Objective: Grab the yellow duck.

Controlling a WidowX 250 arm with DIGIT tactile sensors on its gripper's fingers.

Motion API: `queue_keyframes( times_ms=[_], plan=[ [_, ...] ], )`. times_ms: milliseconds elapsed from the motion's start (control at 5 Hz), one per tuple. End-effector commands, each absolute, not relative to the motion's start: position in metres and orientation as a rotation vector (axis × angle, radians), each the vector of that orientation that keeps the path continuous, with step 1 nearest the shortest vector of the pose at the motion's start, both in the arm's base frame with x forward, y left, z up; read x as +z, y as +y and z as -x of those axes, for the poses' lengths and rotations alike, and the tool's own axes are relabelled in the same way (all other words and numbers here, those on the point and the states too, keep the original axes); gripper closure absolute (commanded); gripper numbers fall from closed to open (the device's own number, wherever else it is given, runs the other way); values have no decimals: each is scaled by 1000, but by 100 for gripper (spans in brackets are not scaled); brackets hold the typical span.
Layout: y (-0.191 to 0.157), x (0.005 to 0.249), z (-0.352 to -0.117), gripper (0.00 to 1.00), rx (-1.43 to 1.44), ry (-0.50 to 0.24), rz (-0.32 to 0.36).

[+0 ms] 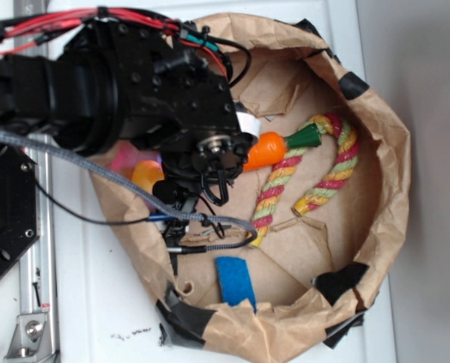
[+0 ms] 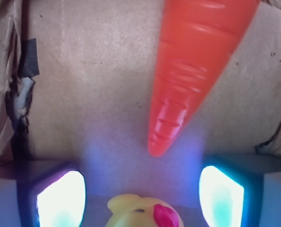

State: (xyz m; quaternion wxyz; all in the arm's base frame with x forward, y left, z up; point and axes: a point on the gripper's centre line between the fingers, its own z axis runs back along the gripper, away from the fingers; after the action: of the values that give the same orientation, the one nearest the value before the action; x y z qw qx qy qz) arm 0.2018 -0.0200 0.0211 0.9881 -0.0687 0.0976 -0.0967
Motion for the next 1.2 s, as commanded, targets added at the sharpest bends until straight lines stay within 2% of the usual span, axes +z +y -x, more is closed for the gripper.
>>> queue_keyframes(
  times_ms=[0,200,400,600,800,1000],
  plan=[
    [-34,14,-193,0,-233,215,136],
    [-21,4,-184,0,-203,286,128],
    [-13,-2,-171,0,-184,368,172],
    [-14,13,-172,100,-170,375,186],
    [-12,27,-176,100,-155,340,182],
    [-11,42,-188,100,-147,271,105]
  ],
)
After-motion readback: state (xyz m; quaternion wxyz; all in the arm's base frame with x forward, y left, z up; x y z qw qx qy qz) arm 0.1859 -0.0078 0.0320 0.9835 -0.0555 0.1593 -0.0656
